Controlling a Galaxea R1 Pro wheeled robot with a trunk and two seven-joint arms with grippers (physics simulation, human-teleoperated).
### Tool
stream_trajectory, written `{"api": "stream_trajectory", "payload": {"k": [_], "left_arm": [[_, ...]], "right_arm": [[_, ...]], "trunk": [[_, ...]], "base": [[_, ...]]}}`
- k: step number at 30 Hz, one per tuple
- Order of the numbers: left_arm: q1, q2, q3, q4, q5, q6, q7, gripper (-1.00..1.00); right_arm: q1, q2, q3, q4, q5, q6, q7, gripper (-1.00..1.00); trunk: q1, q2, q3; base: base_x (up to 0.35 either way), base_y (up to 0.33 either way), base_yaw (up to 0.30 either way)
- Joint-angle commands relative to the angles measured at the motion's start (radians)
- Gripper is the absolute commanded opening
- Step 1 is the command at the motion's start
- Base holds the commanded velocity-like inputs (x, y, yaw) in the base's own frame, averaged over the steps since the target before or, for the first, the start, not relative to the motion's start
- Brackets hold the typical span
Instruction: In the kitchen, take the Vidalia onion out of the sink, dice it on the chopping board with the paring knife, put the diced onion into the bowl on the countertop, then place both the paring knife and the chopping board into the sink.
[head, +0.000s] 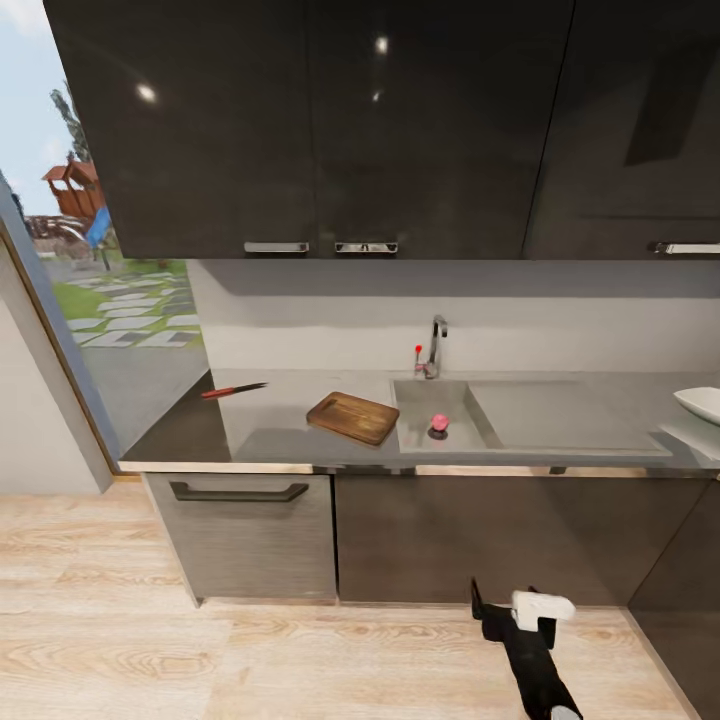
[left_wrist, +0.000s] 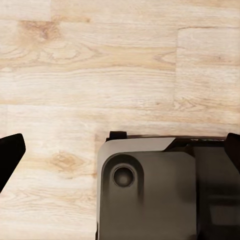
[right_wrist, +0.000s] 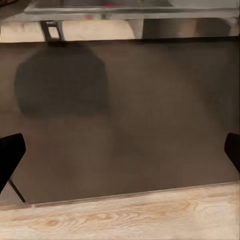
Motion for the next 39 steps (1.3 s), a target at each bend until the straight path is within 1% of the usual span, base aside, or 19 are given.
{"api": "stream_trajectory", "payload": {"k": [1, 4, 7, 10, 12, 13, 15, 16, 18, 19, 20, 24, 26, 29, 32, 33, 36, 39], "left_arm": [[-0.001, 0.000, 0.002, 0.001, 0.001, -0.003, 0.000, 1.00], [-0.001, 0.000, 0.002, 0.002, 0.001, -0.003, 0.000, 1.00], [-0.001, 0.000, 0.002, 0.003, 0.001, -0.003, 0.000, 1.00], [-0.001, -0.001, 0.001, 0.003, 0.001, -0.003, 0.000, 1.00], [-0.001, -0.001, 0.000, 0.003, 0.001, -0.003, 0.000, 1.00], [-0.001, -0.001, 0.001, 0.003, 0.001, -0.003, 0.000, 1.00], [0.000, -0.001, 0.001, 0.003, 0.001, -0.003, 0.000, 1.00], [0.000, 0.000, 0.002, 0.003, 0.001, -0.003, 0.000, 1.00], [-0.001, 0.000, 0.002, 0.003, 0.001, -0.003, 0.000, 1.00], [-0.001, 0.000, 0.001, 0.003, 0.001, -0.003, 0.000, 1.00], [-0.001, 0.000, 0.001, 0.003, 0.001, -0.003, 0.000, 1.00], [-0.001, -0.001, 0.000, 0.003, 0.001, -0.003, 0.000, 1.00], [-0.001, -0.002, 0.000, 0.005, 0.001, -0.003, 0.000, 1.00], [-0.001, -0.002, 0.000, 0.009, 0.001, -0.003, 0.000, 1.00], [-0.001, -0.002, 0.001, 0.010, 0.001, -0.003, 0.000, 1.00], [-0.001, -0.002, 0.001, 0.010, 0.001, -0.003, 0.000, 1.00], [0.000, -0.002, 0.002, 0.010, 0.001, -0.003, 0.000, 1.00], [0.000, -0.002, 0.002, 0.010, 0.001, -0.003, 0.001, 1.00]], "right_arm": [[-0.001, 0.000, 0.000, -0.037, 0.000, 0.031, -0.012, 1.00], [-0.001, 0.001, 0.001, -0.139, 0.000, 0.125, -0.045, 1.00], [-0.004, 0.001, 0.004, -0.200, 0.000, 0.192, -0.066, 1.00], [-0.029, 0.001, 0.006, -0.231, 0.000, 0.241, -0.087, 1.00], [-0.067, 0.001, 0.010, -0.240, 0.000, 0.280, -0.102, 1.00], [-0.110, 0.001, 0.018, -0.244, 0.000, 0.327, -0.114, 1.00], [-0.158, 0.001, 0.026, -0.246, 0.000, 0.376, -0.124, 1.00], [-0.207, 0.007, 0.030, -0.247, 0.000, 0.421, -0.132, 1.00], [-0.254, 0.022, 0.032, -0.249, 0.000, 0.466, -0.137, 1.00], [-0.265, 0.027, 0.033, -0.249, 0.000, 0.478, -0.138, 1.00], [-0.309, 0.042, 0.034, -0.249, 0.000, 0.522, -0.150, 1.00], [-0.398, 0.054, 0.035, -0.250, -0.001, 0.584, -0.195, 1.00], [-0.427, 0.057, 0.035, -0.250, -0.002, 0.609, -0.205, 1.00], [-0.491, 0.080, 0.038, -0.249, -0.003, 0.674, -0.214, 1.00], [-0.526, 0.092, 0.039, -0.247, -0.003, 0.695, -0.216, 1.00], [-0.568, 0.098, 0.041, -0.242, -0.004, 0.727, -0.216, 1.00], [-0.604, 0.100, 0.048, -0.222, -0.004, 0.755, -0.216, 1.00], [-0.610, 0.100, 0.055, -0.198, -0.005, 0.758, -0.214, 1.00]], "trunk": [[0.001, -0.002, -0.002], [0.001, -0.002, -0.002], [0.001, -0.002, -0.002], [0.001, -0.002, -0.002], [0.001, -0.002, -0.002], [0.001, -0.002, -0.002], [0.001, -0.002, -0.002], [0.001, -0.002, -0.002], [0.001, -0.002, -0.002], [0.001, -0.002, -0.002], [0.001, -0.002, -0.002], [0.001, -0.002, -0.002], [0.001, -0.002, -0.002], [0.001, -0.002, -0.002], [0.001, -0.002, -0.002], [0.001, -0.002, -0.002], [0.001, -0.002, -0.002], [0.001, -0.002, -0.002]], "base": [[0.000, 0.000, 0.000], [0.000, 0.000, 0.000], [0.000, 0.000, 0.000], [0.000, 0.000, 0.000], [0.000, 0.000, 0.000], [0.000, 0.000, 0.000], [0.000, 0.000, 0.000], [0.000, 0.000, 0.000], [0.000, 0.000, 0.000], [0.000, 0.000, 0.000], [0.000, 0.000, 0.000], [0.000, 0.000, 0.000], [0.000, 0.000, 0.000], [0.000, 0.000, 0.000], [0.000, 0.000, 0.000], [0.000, 0.000, 0.000], [0.039, 0.000, 0.000], [0.218, 0.000, 0.000]]}}
